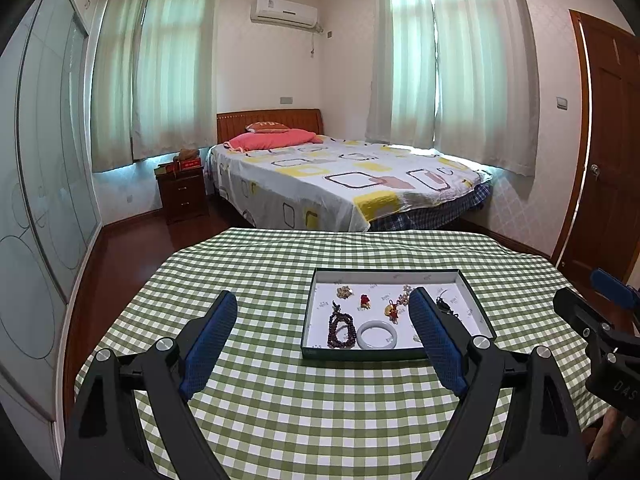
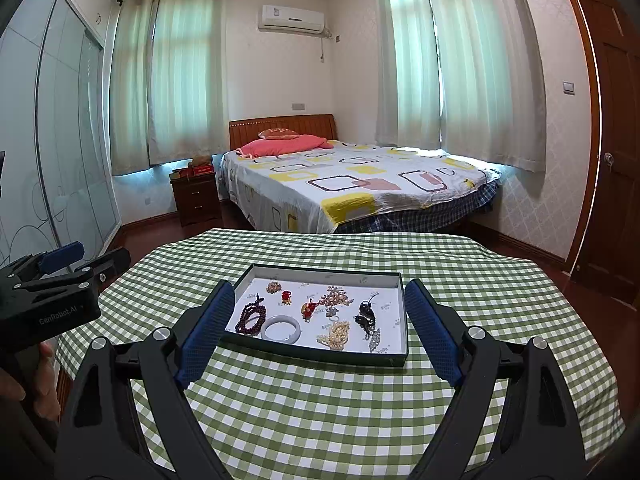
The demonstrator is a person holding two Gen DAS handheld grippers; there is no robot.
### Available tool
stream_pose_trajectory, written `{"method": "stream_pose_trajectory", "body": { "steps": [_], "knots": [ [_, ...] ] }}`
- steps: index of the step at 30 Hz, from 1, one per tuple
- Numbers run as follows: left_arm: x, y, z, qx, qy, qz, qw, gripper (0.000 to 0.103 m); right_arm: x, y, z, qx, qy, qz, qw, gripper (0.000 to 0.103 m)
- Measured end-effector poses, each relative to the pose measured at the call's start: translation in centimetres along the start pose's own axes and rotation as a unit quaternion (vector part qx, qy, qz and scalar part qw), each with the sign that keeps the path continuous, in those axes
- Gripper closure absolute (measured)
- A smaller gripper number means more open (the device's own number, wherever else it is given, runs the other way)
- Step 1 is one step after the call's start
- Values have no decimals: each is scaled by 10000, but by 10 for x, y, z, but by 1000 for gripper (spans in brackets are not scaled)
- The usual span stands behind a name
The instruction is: Organize jewelry
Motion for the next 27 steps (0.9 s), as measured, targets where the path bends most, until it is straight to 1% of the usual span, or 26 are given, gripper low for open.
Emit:
{"method": "stream_pose_trajectory", "body": {
  "steps": [11, 19, 27],
  "knots": [
    [3, 0, 8, -121, 44, 53, 9999, 18, 5, 0, 2, -4, 0, 33, 10000, 18],
    [1, -1, 9, -120, 82, 37, 9999, 18, 8, 1, 4, -7, -3, 44, 10000, 18],
    [3, -1, 8, -141, 96, 105, 9998, 18, 10, 3, 5, -21, -2, 68, 10000, 18]
  ]
}}
Point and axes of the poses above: each gripper's, at about its wrist camera, not at the fingertips, and x roughly the way its jaws point, z to its left, y to its underside, the point moved 4 cm from there along x, roughly the way its jaws point, and after that the axes turned 13 degrees about z, right-handed, at the moved point
